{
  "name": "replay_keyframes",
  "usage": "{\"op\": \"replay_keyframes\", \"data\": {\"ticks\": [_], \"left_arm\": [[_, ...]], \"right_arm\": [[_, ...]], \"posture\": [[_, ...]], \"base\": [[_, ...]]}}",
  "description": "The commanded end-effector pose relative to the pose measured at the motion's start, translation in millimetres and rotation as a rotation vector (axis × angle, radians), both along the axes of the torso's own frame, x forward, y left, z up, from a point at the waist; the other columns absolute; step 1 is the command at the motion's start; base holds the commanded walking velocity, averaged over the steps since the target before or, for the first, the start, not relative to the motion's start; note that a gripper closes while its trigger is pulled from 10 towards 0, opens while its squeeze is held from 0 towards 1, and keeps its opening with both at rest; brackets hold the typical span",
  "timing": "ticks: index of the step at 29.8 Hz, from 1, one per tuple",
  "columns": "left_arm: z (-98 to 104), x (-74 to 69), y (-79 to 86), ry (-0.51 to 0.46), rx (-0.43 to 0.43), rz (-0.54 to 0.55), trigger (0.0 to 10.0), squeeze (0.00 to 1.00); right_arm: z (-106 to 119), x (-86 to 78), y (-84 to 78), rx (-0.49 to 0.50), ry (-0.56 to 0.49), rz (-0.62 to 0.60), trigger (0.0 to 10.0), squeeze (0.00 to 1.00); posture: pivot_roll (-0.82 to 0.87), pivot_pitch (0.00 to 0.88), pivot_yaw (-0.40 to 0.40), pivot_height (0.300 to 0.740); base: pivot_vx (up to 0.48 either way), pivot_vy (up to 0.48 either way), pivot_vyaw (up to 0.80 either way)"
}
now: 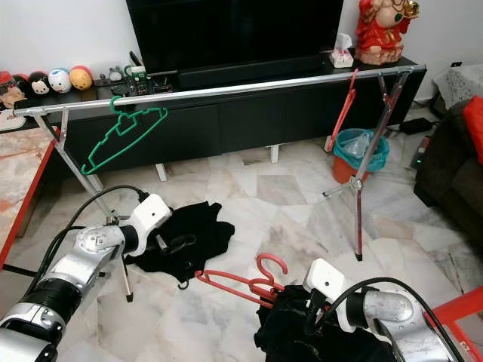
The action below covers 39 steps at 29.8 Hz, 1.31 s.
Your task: Hang hanger
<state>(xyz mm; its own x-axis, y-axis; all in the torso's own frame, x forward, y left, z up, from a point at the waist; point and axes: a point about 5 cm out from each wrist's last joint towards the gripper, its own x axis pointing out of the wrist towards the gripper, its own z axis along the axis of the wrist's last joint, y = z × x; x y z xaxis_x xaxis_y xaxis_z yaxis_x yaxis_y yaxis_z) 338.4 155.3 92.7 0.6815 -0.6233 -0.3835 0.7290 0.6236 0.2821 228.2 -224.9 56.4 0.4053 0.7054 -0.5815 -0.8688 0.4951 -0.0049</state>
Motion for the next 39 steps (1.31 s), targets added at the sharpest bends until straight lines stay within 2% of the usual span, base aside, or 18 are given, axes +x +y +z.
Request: {"op": "replay_keyframes", "data": {"ticks": [1,2,3,7,8,11,12,15,20,23,25,27,33,35,37,39], "left_arm": [[-1,1.8,9.1,-0.010,0.021,0.037,10.0,0.00],[-2,2.1,10.6,-0.012,0.031,0.048,10.0,0.00],[-6,2.4,13.7,-0.019,0.068,0.073,10.0,0.00],[-14,4.8,20.5,-0.010,0.084,0.207,10.0,0.00],[-14,4.8,20.5,-0.010,0.084,0.207,10.0,0.00],[-19,7.0,29.6,-0.016,0.100,0.345,10.0,0.00],[-21,7.9,35.2,-0.029,0.109,0.425,10.0,0.00],[-25,7.8,40.8,-0.039,0.121,0.518,10.0,0.00],[-32,5.0,42.5,-0.022,0.128,0.581,10.0,0.00],[-44,-1.2,40.5,0.026,0.161,0.589,10.0,0.00],[-50,-5.3,40.0,0.064,0.169,0.590,10.0,0.00],[-61,-12.1,35.7,0.144,0.157,0.560,10.0,0.00],[-78,-24.9,20.8,0.285,0.160,0.432,10.0,0.00],[-82,-29.0,13.1,0.353,0.121,0.387,10.0,0.00],[-82,-29.4,8.5,0.376,0.085,0.363,10.0,0.00],[-81,-28.2,5.0,0.418,-0.014,0.391,10.0,0.00]], "right_arm": [[2,8.7,-7.4,-0.058,-0.059,-0.047,0.0,0.00],[1,10.6,-9.4,-0.074,-0.067,-0.065,0.0,0.00],[0,14.1,-13.7,-0.107,-0.084,-0.096,10.0,0.00],[4,18.6,-18.9,-0.140,-0.110,-0.116,10.0,0.00],[4,18.6,-18.9,-0.140,-0.110,-0.116,10.0,0.00],[12,24.6,-25.9,-0.177,-0.173,-0.122,10.0,0.00],[20,24.8,-29.7,-0.168,-0.198,-0.088,10.0,0.00],[33,25.3,-35.6,-0.122,-0.227,-0.060,10.0,0.00],[43,18.5,-37.3,-0.069,-0.204,-0.002,10.0,0.00],[44,14.8,-38.1,-0.075,-0.238,0.043,10.0,0.00],[46,10.2,-35.9,-0.039,-0.249,0.083,10.0,0.00],[51,1.4,-30.3,0.032,-0.231,0.157,10.0,0.00],[69,-1.8,-16.5,0.172,-0.220,0.233,10.0,0.00],[75,-2.4,-13.4,0.211,-0.232,0.259,10.0,0.00],[79,-1.9,-12.2,0.241,-0.238,0.265,10.0,0.00],[87,-1.7,-8.6,0.314,-0.245,0.272,10.0,0.00]], "posture": [[-0.07,0.000,0.035,0.740],[-0.07,0.000,0.035,0.740],[-0.08,0.000,0.036,0.740],[-0.08,0.000,0.040,0.740],[-0.08,0.000,0.040,0.740],[-0.09,0.000,0.042,0.740],[-0.09,0.000,0.043,0.740],[-0.09,0.000,0.043,0.740],[-0.09,0.000,0.044,0.740],[-0.09,0.000,0.048,0.740],[-0.09,0.000,0.049,0.740],[-0.09,0.000,0.050,0.740],[-0.09,0.000,0.052,0.740],[-0.09,0.000,0.052,0.740],[-0.09,0.000,0.049,0.740],[-0.08,0.000,0.046,0.740]], "base": [[0.000,0.000,0.00],[0.000,0.000,0.00],[0.000,0.000,0.00],[0.000,0.000,0.00],[0.000,0.000,0.00],[0.000,0.000,0.00],[0.000,0.000,0.00],[0.000,0.000,0.00],[0.000,0.000,0.00],[0.000,0.000,0.00],[0.000,0.000,0.00],[0.000,0.000,0.00],[0.000,0.000,0.00],[0.000,0.000,0.00],[0.000,0.000,0.00],[0.000,0.000,0.00]]}}
